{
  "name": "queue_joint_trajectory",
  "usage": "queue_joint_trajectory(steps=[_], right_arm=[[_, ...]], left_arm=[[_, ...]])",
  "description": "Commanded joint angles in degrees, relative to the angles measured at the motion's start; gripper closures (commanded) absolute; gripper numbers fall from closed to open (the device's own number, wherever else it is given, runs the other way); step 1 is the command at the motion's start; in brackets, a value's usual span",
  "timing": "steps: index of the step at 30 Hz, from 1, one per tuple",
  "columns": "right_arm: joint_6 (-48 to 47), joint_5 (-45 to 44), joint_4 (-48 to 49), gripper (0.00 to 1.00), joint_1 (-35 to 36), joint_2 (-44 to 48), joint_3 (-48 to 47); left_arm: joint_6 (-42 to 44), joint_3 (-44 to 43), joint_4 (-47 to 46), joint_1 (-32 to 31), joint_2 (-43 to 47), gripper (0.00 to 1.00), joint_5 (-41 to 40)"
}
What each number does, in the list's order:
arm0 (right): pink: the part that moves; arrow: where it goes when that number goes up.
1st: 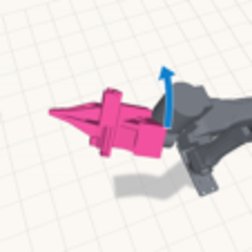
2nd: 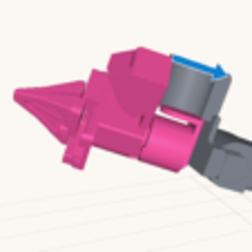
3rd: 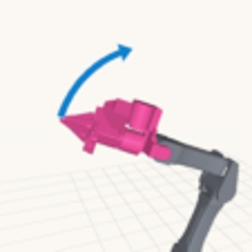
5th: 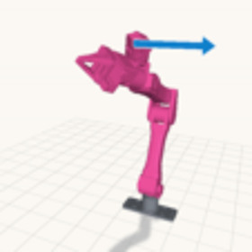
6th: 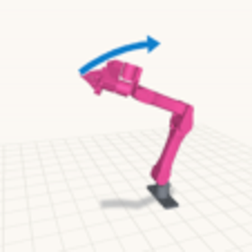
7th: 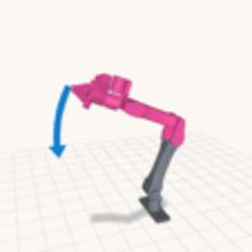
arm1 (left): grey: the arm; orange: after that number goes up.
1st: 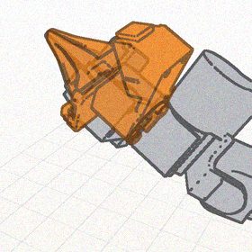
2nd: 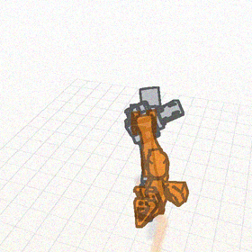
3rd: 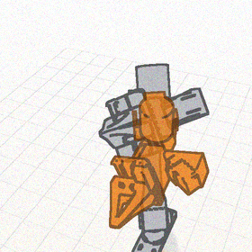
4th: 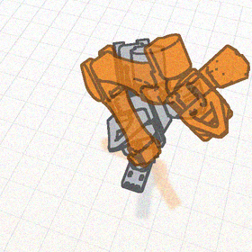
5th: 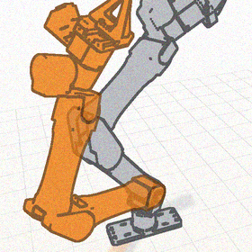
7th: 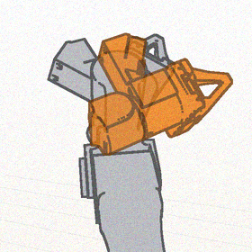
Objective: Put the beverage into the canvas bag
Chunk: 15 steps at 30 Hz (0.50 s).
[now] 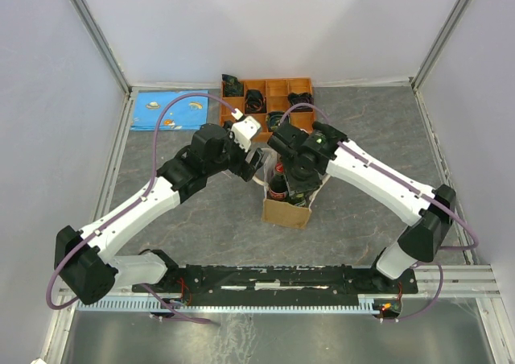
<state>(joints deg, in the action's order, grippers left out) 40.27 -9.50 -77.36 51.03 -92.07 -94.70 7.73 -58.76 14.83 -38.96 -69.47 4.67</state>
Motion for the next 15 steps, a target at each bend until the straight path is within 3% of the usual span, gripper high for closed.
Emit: queue_joint_trajectory(steps=[1,15], right_arm=[[0.21,-0.52,3.84,1.0,0.41,2.94,2.13],[1.04,-1.15,6.05,1.0,1.09,3.51,9.29]], left_arm=[[-3.02,0.23,-2.26,0.2,1.8,0.12,0.91],[-3.24,0.29,-1.9,0.2,2.36,0.12,0.96]])
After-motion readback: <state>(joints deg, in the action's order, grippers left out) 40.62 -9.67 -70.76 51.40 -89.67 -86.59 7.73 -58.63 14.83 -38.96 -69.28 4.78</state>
